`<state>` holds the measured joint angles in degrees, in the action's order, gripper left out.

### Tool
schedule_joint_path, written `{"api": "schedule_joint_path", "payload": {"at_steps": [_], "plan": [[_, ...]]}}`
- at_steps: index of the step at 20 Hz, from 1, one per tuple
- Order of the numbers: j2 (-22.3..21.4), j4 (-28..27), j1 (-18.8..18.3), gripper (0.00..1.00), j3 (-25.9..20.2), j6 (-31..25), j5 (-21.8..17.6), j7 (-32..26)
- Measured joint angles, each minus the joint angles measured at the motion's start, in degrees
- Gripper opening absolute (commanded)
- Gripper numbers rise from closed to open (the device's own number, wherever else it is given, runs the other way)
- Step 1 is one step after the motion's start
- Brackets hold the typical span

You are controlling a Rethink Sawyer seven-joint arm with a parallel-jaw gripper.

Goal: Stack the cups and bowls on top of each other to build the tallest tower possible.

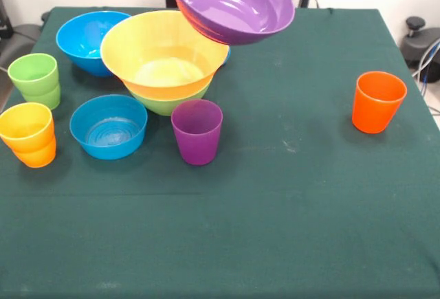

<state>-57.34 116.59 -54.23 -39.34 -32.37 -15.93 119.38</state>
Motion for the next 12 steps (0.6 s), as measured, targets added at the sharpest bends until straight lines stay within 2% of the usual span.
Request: {"api": "schedule_joint_path", "payload": {"at_steps": [12], "plan": [[0.0, 1.4, -6.3, 0.00, -2.5, 0.0, -0.2, 0.0]]}}
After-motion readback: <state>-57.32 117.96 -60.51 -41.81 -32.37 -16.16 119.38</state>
